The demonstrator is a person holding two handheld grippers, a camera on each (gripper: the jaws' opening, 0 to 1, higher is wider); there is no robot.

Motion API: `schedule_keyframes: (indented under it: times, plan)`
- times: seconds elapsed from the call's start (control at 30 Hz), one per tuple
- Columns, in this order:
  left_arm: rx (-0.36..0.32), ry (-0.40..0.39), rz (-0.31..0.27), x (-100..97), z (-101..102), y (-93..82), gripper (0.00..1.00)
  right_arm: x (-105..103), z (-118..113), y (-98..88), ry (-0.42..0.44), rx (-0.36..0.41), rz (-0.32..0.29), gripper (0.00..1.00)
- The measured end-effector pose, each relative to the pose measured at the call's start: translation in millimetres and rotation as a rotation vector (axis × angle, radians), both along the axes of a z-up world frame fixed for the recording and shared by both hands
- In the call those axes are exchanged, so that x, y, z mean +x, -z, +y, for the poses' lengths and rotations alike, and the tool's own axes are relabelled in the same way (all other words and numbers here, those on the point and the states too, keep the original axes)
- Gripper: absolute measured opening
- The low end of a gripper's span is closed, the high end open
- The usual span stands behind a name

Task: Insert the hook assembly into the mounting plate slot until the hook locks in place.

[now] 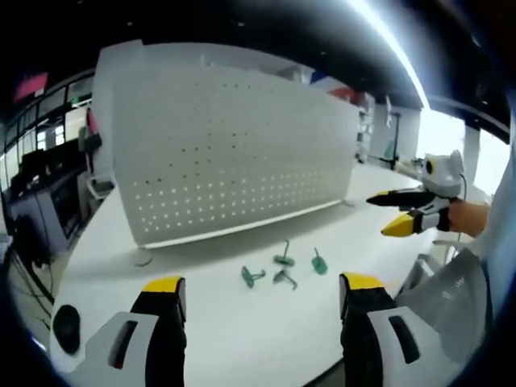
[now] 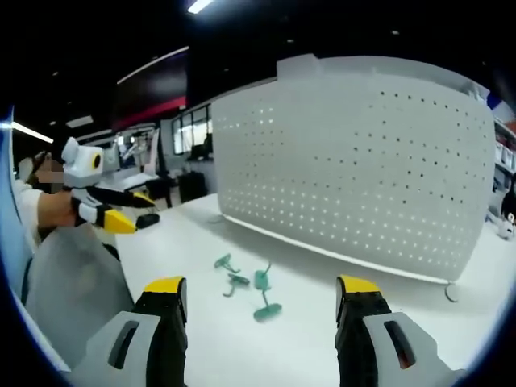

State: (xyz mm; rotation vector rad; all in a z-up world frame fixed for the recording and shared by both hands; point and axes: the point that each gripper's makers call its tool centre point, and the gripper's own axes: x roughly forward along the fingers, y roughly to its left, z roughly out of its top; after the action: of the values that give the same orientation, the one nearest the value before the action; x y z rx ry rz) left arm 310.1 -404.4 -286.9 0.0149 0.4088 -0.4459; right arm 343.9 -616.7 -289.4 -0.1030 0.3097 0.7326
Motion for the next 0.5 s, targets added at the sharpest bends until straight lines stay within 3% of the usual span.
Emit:
schedule_keyframes:
  times: [0.5]
  plan:
    - [0.018,-0.033,-0.018,4.7,-3,-0.4,0.79,7,-13,-5.2,-0.015,0.014,-0.031,0.76]
